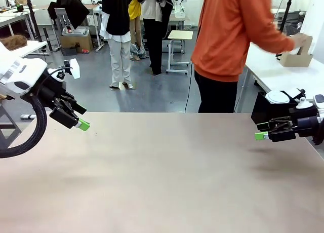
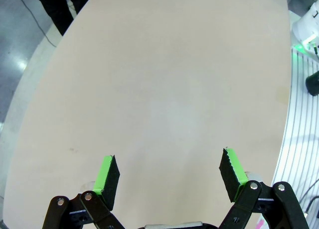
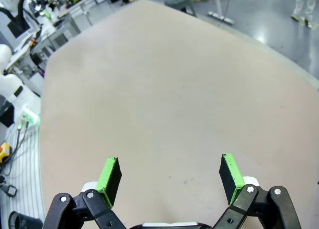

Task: Pour a drink into a cup and package it in a carrier.
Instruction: Insert the held 600 ml Paper Cup into the Cup Carrier.

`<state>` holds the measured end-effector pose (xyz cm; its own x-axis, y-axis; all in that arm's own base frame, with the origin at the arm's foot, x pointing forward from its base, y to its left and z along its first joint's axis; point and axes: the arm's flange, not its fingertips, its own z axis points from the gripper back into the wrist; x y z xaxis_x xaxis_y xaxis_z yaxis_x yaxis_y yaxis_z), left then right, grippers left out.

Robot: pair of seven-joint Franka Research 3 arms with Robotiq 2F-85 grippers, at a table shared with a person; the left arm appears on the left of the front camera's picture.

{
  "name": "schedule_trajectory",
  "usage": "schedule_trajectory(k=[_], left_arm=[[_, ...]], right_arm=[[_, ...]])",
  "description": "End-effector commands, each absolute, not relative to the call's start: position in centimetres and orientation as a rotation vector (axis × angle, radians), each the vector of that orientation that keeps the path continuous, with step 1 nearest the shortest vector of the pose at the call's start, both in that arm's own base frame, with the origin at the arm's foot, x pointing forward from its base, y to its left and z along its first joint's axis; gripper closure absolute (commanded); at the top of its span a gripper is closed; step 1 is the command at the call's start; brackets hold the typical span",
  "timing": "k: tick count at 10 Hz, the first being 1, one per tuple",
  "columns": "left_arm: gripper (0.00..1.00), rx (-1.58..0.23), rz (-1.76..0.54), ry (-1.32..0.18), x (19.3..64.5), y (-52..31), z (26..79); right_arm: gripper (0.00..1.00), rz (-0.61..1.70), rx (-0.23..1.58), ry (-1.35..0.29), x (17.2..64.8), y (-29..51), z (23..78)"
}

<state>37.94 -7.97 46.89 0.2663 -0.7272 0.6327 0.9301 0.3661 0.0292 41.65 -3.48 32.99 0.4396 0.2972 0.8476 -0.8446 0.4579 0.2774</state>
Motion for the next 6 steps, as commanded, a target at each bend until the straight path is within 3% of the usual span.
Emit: schedule_trajectory(k=[1,6], left_arm=[[0.0,-0.401,-1.147,-0.625,38.01,-8.14,46.95],[0.0,-0.401,-1.147,-0.625,38.01,-8.14,46.95]], right_arm=[[0.0,0.814,0.795,-0.816,41.62,-3.48,33.06],[0.0,0.814,0.795,-0.816,41.62,-3.48,33.06]])
